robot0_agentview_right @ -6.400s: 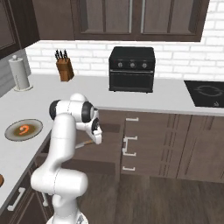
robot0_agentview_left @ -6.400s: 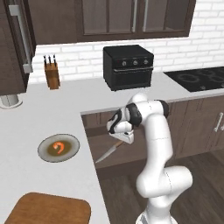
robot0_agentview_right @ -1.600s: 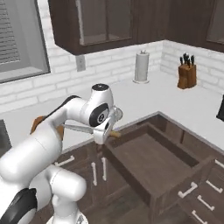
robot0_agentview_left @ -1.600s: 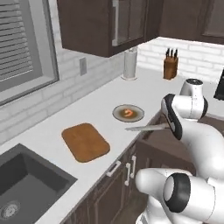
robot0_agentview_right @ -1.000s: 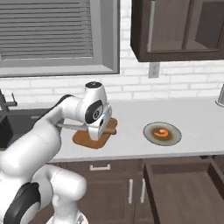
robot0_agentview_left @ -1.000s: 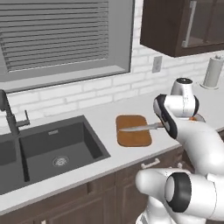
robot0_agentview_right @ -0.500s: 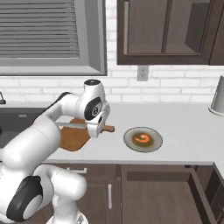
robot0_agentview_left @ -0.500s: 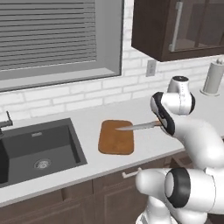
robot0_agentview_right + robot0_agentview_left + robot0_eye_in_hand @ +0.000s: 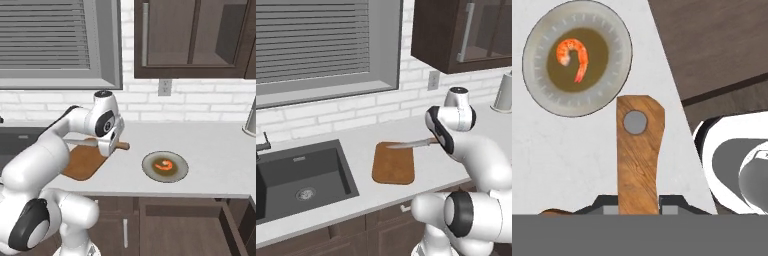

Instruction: Pick up the knife from the drawer and place it on the cutting board. Then place the meat from the plate to the cutting board.

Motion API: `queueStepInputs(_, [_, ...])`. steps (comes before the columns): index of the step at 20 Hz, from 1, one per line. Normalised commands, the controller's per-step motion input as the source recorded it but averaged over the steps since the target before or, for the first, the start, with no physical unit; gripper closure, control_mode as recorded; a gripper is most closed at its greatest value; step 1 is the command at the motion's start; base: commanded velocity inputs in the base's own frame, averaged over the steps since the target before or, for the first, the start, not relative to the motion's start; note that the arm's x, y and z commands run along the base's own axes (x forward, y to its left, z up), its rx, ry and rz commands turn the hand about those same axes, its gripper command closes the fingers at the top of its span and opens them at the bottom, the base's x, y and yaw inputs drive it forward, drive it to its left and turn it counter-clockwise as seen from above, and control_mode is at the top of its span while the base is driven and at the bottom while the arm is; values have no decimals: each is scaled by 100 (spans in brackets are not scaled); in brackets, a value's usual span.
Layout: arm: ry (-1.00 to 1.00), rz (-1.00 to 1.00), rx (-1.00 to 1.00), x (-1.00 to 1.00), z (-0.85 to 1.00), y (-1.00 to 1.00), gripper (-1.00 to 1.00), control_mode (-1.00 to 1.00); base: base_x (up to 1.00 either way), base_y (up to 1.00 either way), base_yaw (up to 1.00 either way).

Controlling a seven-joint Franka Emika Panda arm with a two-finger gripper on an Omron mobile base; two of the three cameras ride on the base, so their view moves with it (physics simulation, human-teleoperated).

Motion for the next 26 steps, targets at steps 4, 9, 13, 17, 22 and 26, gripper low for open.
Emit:
queueStepInputs(4, [-11,-1,0,8,-4,41,100,-100,0,0,0])
queueStepInputs(9, [-10,-30,0,6,-18,77,100,-100,0,0,0])
queueStepInputs(13, [-1,-46,10,-18,-41,67,100,-100,0,0,0])
queueStepInputs(17, [1,-59,22,-10,-13,61,100,-100,0,0,0])
queueStepInputs(22, [7,-69,27,-2,-5,46,100,-100,0,0,0])
queueStepInputs(26, [6,-81,26,-10,-42,33,100,-100,0,0,0])
